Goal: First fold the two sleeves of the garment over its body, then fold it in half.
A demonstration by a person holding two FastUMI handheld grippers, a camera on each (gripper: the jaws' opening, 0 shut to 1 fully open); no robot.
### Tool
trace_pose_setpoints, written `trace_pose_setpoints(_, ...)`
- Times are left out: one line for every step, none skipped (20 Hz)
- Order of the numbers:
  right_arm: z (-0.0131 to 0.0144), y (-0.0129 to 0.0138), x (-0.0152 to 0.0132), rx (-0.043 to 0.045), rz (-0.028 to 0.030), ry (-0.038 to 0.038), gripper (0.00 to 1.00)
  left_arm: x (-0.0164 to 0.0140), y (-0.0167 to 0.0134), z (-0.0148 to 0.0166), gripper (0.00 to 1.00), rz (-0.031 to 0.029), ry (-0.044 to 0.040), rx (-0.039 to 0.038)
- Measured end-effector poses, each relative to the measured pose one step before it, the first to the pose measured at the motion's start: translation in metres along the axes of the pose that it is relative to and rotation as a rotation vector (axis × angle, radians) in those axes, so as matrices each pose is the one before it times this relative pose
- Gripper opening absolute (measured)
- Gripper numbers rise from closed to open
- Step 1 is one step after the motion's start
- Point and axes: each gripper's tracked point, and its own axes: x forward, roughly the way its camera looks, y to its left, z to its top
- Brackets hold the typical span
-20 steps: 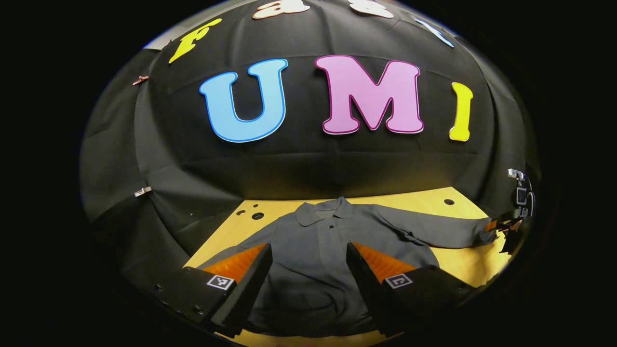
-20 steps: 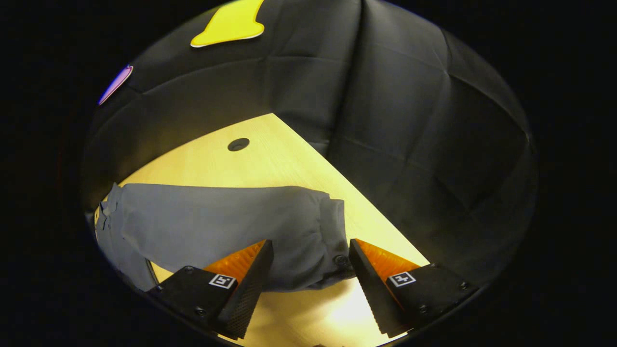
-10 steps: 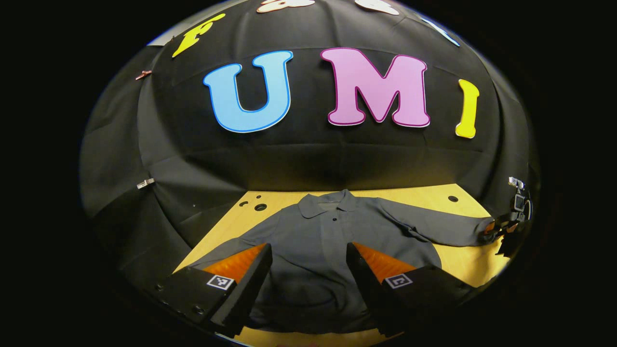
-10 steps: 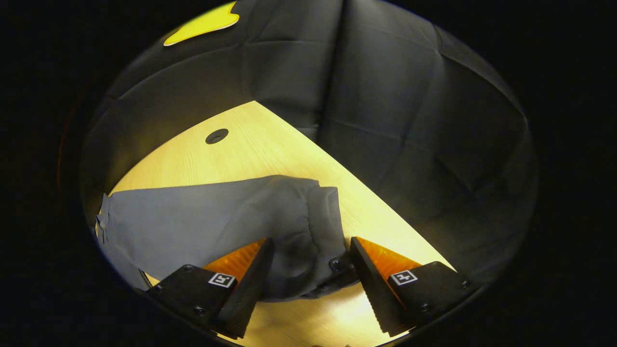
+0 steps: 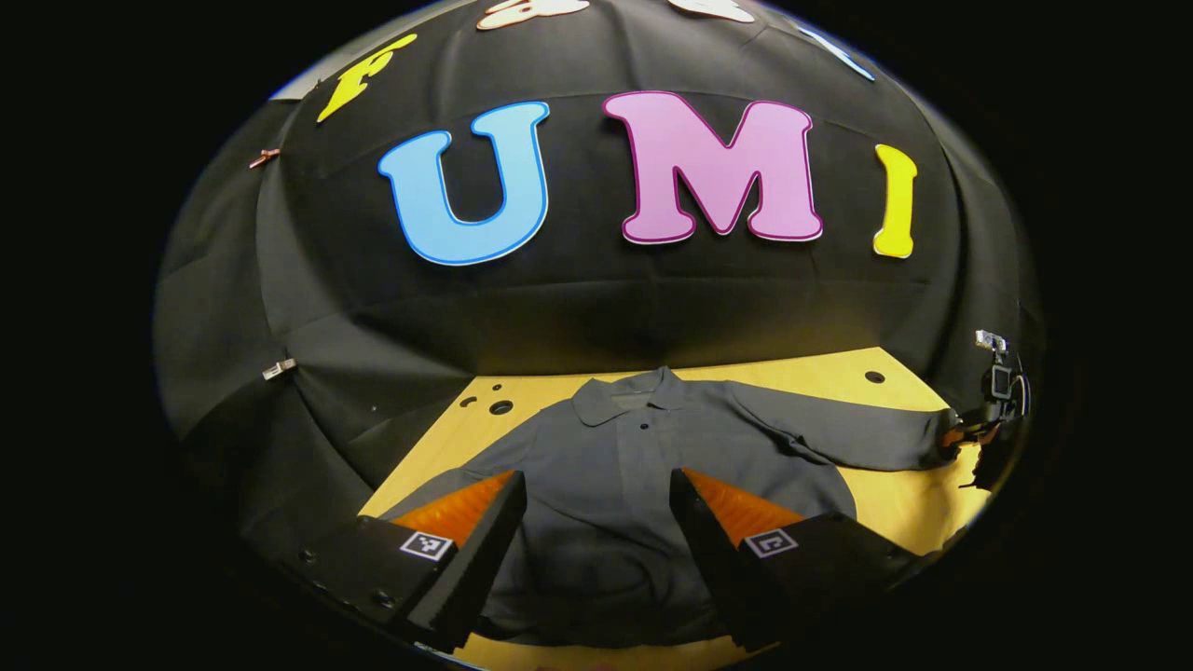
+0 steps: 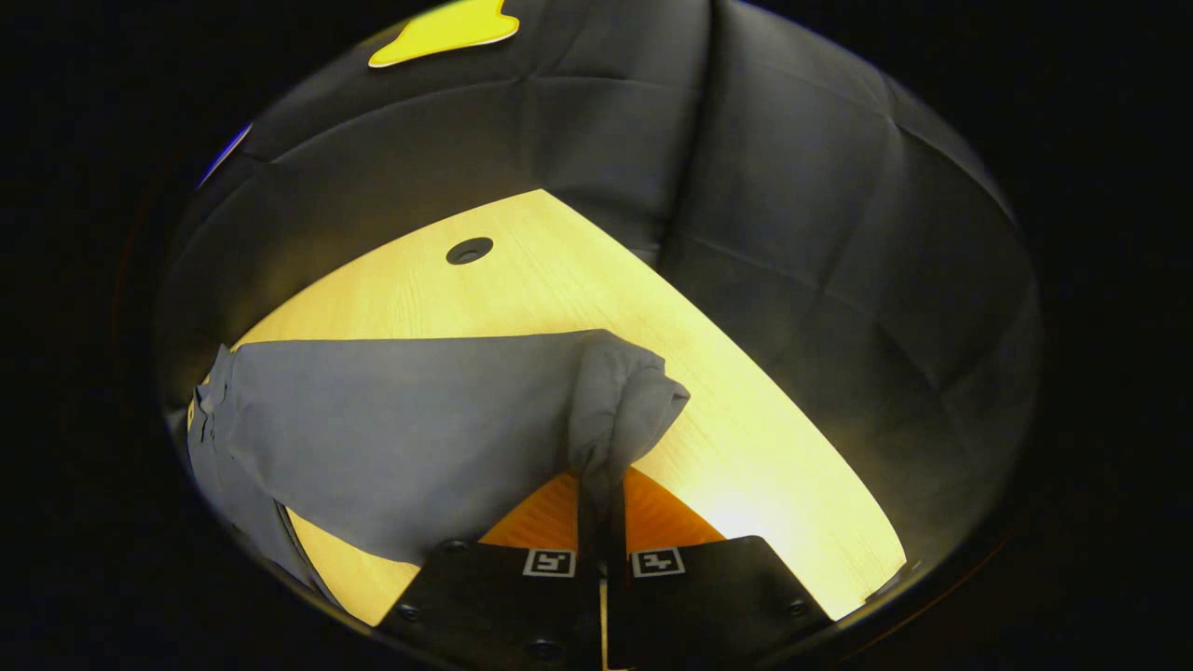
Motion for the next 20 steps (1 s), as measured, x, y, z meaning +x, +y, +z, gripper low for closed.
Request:
trace_pose_setpoints(-0.00174,0.00076,-0.00106,0.01635,0.01486,0.01406,0.07,-0.00194,0.00143,-0.00104,0.98,-0.00083,-0.00077,-0.00515)
trace_pose_setpoints(-0.00232,0.00409,-0.00273,0.01674,0.02303,0.01303,0.12,-0.00211,0.00233,-0.00048,0.98,0.00189,0.00193,-0.00683)
trace_pose_setpoints(0.00252,0.00422,-0.00511,0.01165,0.01640,-0.00005,0.07,-0.00178,0.00344,-0.00133,0.98,0.00770,0.00226,-0.00461)
trace_pose_setpoints(0.00947,0.00058,-0.00430,0.00053,0.00063,-0.02773,0.07,-0.00187,0.00402,0.00027,0.98,0.00972,-0.00119,-0.00459)
trace_pose_setpoints(0.01002,0.00165,-0.00590,-0.00861,0.00505,-0.02228,0.07,-0.00149,0.00443,-0.00114,0.98,0.00804,0.00072,-0.00841)
trace_pose_setpoints(0.00552,0.00570,-0.00561,-0.01620,0.01318,-0.00967,0.07,-0.00162,0.00315,-0.00056,0.98,0.00544,0.00122,-0.01039)
trace_pose_setpoints(0.00328,0.00803,-0.00906,-0.02599,0.01177,-0.00758,0.07,-0.00114,0.00344,-0.00222,0.98,0.00551,0.00355,-0.01009)
trace_pose_setpoints(0.00641,0.00910,-0.00614,-0.03118,0.00692,-0.00917,0.07,-0.00041,0.00389,-0.00174,0.98,0.00679,0.00486,-0.00933)
trace_pose_setpoints(0.00621,0.00898,-0.00554,-0.02757,0.00895,-0.01293,0.07,-0.00212,0.00386,-0.00129,0.98,0.00669,0.00315,-0.00917)
trace_pose_setpoints(0.00818,0.01015,-0.00504,-0.01999,0.01416,-0.01516,0.07,-0.00304,0.00353,0.00055,0.98,0.00599,-0.00011,-0.00702)
trace_pose_setpoints(0.00629,0.00999,-0.00598,-0.01313,0.01737,-0.00958,0.07,-0.00333,0.00428,-0.00017,0.98,0.00663,-0.00420,-0.00453)
trace_pose_setpoints(0.00715,0.01261,-0.00388,-0.01086,0.01642,-0.00746,0.07,-0.00222,0.00521,0.00106,0.98,0.00944,-0.00374,-0.00233)
trace_pose_setpoints(0.00570,0.01345,-0.00188,-0.01116,0.01582,-0.00888,0.07,-0.00153,0.00680,-0.00200,0.98,0.01087,-0.00186,-0.00367)
trace_pose_setpoints(0.00813,0.01659,-0.00235,-0.01234,0.01909,-0.00856,0.07,-0.00289,0.00688,-0.00033,0.98,0.01221,0.00014,-0.00760)
trace_pose_setpoints(0.00807,0.01646,-0.00117,-0.01577,0.01896,-0.00866,0.07,-0.00160,0.00899,-0.00220,0.98,0.01271,0.00350,-0.01037)
trace_pose_setpoints(0.01039,0.01761,-0.00227,-0.02047,0.02148,-0.01371,0.07,-0.00092,0.00810,-0.00143,0.98,0.01458,0.00503,-0.01141)
trace_pose_setpoints(0.00945,0.01641,-0.00295,-0.01758,0.02095,-0.01225,0.07,-0.00144,0.00896,-0.00168,0.98,0.01578,0.00323,-0.00982)
trace_pose_setpoints(0.01027,0.01750,-0.00284,-0.01602,0.02131,-0.01065,0.07,-0.00105,0.00887,-0.00158,0.98,0.01452,0.00204,-0.00799)
trace_pose_setpoints(0.00861,0.01762,-0.00194,-0.01726,0.02248,-0.01139,0.07,-0.00089,0.00887,-0.00130,0.98,0.01255,0.00363,-0.00709)
trace_pose_setpoints(0.00909,0.01870,-0.00144,-0.01859,0.02570,-0.00800,0.07,-0.00036,0.00830,-0.00216,0.98,0.01048,0.00756,-0.00668)
